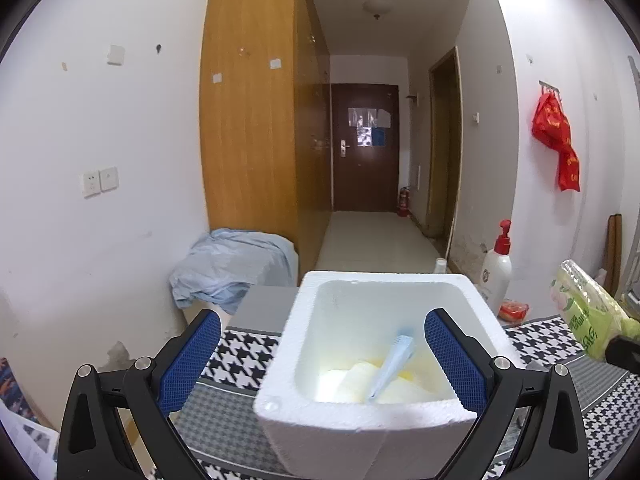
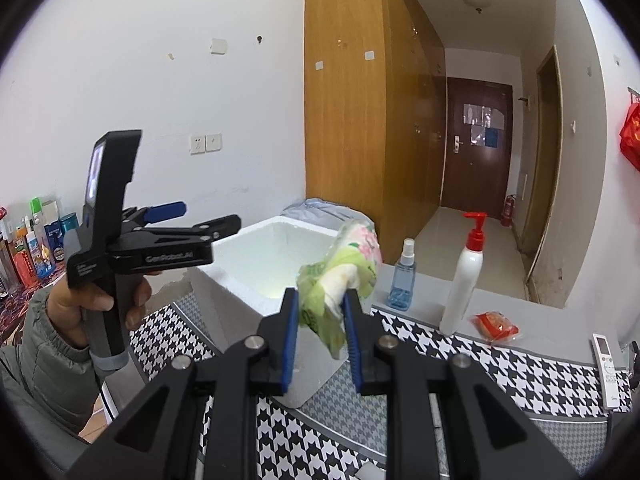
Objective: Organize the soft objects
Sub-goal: 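Lower the wrapped bun into the foam box and open the right tool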
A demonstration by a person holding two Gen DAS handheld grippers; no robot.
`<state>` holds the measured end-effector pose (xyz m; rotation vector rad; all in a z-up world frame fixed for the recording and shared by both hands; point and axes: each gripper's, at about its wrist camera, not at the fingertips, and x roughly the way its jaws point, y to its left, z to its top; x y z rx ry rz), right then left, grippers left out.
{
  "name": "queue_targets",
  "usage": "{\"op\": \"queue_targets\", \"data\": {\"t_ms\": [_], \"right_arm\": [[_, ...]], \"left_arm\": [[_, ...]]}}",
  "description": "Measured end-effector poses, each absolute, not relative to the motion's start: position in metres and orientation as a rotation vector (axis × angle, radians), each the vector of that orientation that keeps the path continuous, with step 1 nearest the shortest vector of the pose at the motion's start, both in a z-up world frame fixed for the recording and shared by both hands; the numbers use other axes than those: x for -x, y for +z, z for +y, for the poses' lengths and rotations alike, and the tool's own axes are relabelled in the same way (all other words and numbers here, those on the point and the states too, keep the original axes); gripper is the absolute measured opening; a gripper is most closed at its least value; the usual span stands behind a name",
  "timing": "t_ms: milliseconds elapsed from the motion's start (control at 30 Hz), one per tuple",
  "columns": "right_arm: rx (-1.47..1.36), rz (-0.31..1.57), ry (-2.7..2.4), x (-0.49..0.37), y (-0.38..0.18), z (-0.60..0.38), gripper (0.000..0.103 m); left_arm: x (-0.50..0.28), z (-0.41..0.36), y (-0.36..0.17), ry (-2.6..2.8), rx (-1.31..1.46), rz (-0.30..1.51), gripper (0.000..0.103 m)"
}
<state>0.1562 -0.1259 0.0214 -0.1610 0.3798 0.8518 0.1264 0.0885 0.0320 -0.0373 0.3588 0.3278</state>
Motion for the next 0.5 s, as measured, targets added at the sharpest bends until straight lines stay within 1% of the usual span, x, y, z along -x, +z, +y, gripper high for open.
{"op": "queue_targets", "data": {"t_ms": [500], "right_arm": [[0.197,0.373,0.892,-0.16,0.028,-0.1,0.026]], "left_arm": [[-0.099,0.102,0.034,0.358,0.032,0.329,0.102]]}}
